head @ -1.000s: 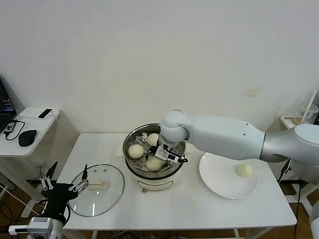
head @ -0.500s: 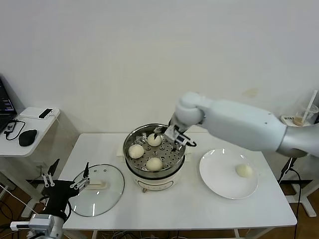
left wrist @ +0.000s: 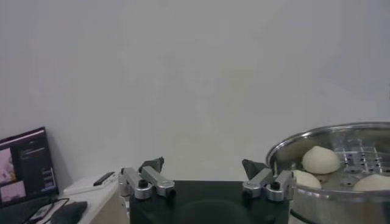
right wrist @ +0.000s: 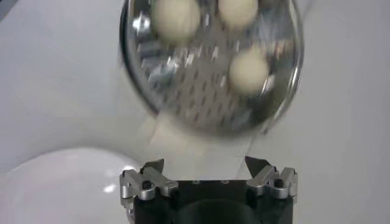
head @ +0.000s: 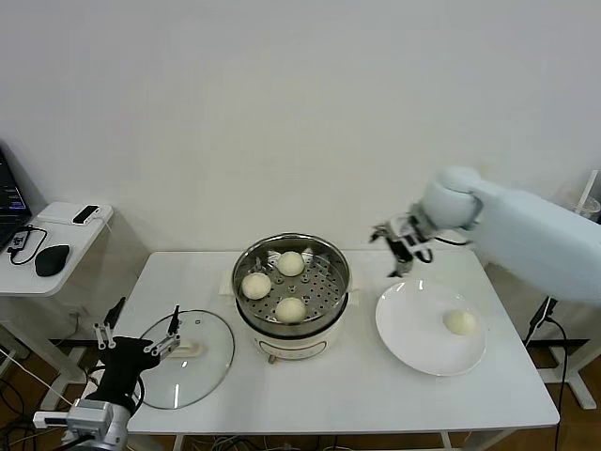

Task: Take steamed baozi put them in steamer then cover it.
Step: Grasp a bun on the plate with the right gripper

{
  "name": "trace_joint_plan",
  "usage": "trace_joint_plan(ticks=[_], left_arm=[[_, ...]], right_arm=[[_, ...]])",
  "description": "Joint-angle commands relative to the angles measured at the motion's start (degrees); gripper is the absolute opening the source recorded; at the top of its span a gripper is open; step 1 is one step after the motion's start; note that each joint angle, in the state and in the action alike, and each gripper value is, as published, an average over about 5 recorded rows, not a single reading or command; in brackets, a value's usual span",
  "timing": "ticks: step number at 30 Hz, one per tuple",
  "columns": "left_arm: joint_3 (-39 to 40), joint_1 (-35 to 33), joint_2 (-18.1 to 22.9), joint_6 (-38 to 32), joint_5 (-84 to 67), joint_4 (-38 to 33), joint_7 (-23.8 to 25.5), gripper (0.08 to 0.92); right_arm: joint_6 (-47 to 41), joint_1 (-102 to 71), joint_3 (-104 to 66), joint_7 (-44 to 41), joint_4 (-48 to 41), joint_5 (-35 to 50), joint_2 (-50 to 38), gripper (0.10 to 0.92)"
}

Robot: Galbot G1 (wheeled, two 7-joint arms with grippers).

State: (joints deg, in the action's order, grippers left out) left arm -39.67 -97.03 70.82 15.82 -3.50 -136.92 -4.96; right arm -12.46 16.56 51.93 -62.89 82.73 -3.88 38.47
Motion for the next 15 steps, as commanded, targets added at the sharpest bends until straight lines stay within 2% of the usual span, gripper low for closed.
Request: trace_joint_plan(ticks=[1,15], left_arm=[[0.71,-0.27,-0.56,-0.03,0.08,0.4,0.02,0.823],[0.37,-1.93,-0.35,-0.07,0.95,-0.2,-0.02,0.823]], right_arm=[[0.63,-19.11,-13.67,-1.45,-1.83,-9.0,-12.66,0.823],[4.36,-35.73,-29.46,0.79,-11.91,-18.23,-6.85,0.823]])
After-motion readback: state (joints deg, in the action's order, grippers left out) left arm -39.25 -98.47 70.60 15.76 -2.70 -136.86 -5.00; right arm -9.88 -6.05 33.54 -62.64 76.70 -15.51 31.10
